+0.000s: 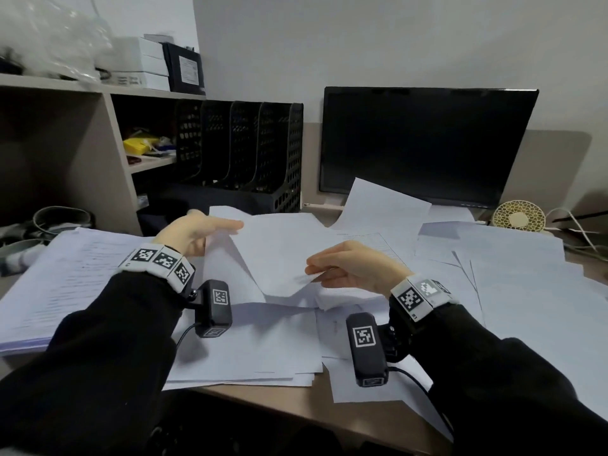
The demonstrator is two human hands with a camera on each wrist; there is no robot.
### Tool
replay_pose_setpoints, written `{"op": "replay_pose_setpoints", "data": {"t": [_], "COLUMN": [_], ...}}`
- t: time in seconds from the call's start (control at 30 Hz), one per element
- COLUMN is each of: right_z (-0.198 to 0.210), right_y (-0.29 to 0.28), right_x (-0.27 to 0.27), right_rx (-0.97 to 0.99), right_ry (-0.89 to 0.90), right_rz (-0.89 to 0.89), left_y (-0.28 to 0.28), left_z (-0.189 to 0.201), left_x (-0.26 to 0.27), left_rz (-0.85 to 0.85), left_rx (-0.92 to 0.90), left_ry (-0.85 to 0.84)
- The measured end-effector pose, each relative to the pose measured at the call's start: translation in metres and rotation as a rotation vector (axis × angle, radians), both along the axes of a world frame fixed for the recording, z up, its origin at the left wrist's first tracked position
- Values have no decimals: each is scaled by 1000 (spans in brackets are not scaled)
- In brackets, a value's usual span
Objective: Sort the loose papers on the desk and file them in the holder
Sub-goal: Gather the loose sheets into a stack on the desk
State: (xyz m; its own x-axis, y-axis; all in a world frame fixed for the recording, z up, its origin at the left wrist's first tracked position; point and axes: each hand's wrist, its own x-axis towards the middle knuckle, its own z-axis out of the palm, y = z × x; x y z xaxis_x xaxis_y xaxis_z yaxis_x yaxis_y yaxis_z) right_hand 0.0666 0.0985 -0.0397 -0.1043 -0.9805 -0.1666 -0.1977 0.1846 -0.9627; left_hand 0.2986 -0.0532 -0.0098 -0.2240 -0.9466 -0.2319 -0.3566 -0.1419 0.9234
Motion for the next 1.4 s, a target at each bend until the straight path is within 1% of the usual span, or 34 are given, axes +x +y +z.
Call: {"op": "replay_pose_setpoints", "data": {"t": [0.1, 0.13, 0.23, 0.33, 0.43, 0.5, 0.57, 0.63, 0.67, 0.73, 0.83, 0.87, 0.9, 0.93, 1.03, 1.13, 1.17, 1.3, 1.4], "right_z": [6, 9, 16, 18, 18, 19, 18, 17, 15, 12, 10, 12, 15, 18, 26, 27, 25, 15, 6], "right_y": [-1, -1, -1, 1, 5, 6, 2, -4, -8, -17, -28, -30, -32, -33, -35, -37, -38, -41, -48], "right_x": [17, 24, 43, 59, 75, 85, 94, 104, 109, 116, 124, 126, 125, 122, 110, 96, 93, 80, 72], "right_rx": [-25, -37, -32, 65, 187, 273, 324, 316, 295, 217, 19, -55, -116, -163, -209, -166, -136, 70, 182], "right_ry": [-21, -25, -15, -36, 75, 123, 92, 5, -66, -269, -662, -764, -813, -824, -756, -493, -388, 49, 341], "right_rz": [62, 77, 131, 215, 238, 270, 311, 311, 292, 205, -30, -124, -213, -288, -410, -389, -363, -231, -115], "left_y": [4, 7, 20, 33, 46, 53, 59, 66, 67, 70, 69, 71, 71, 71, 74, 73, 71, 65, 62], "left_z": [12, 15, 23, 37, 56, 67, 76, 81, 83, 83, 73, 68, 62, 55, 39, 29, 26, 14, 5], "left_x": [4, 6, 10, 19, 34, 44, 53, 63, 68, 77, 88, 92, 94, 96, 105, 118, 123, 139, 151], "left_rz": [-41, -69, -90, -114, -100, -97, -80, -18, 11, 54, 119, 134, 136, 136, 167, 183, 168, 14, -106], "left_rx": [-40, -71, -244, -466, -658, -734, -813, -892, -916, -927, -842, -798, -757, -716, -575, -419, -376, -210, -74], "left_ry": [26, 8, -66, -76, -58, -12, 33, 58, 80, 153, 295, 327, 348, 354, 341, 387, 358, 79, -38]}}
